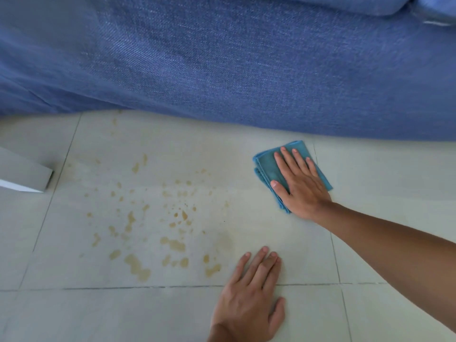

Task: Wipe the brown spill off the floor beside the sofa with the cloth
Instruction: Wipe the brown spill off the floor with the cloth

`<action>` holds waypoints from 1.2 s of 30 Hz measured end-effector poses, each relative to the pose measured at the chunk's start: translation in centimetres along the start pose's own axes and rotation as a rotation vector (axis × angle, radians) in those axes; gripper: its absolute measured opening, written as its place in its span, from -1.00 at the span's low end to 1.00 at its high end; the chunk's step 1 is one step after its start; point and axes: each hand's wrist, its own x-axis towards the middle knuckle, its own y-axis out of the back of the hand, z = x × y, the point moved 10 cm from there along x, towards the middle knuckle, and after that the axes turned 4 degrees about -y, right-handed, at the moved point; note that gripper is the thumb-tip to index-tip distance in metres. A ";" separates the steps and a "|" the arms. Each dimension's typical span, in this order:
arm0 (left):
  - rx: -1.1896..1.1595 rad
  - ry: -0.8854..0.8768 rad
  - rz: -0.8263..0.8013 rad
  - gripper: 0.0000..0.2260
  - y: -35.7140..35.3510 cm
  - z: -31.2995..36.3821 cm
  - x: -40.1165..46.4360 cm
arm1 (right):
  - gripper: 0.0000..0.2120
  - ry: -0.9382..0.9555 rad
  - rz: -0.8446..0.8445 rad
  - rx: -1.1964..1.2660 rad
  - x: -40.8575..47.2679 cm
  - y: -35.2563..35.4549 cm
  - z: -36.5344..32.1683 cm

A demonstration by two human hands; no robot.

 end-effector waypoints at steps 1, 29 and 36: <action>-0.002 0.004 0.003 -0.37 0.0 0.0 0.0 | -0.25 0.000 0.005 -0.002 -0.3 -0.2 0.0; 0.063 -0.007 -0.015 -0.44 0.7 -0.3 -0.4 | -0.30 0.007 0.012 0.032 -3.0 -1.1 -2.1; 0.002 0.359 0.181 -0.45 3.9 -6.6 -9.5 | -0.29 -0.106 0.020 0.038 -2.7 -1.5 -2.8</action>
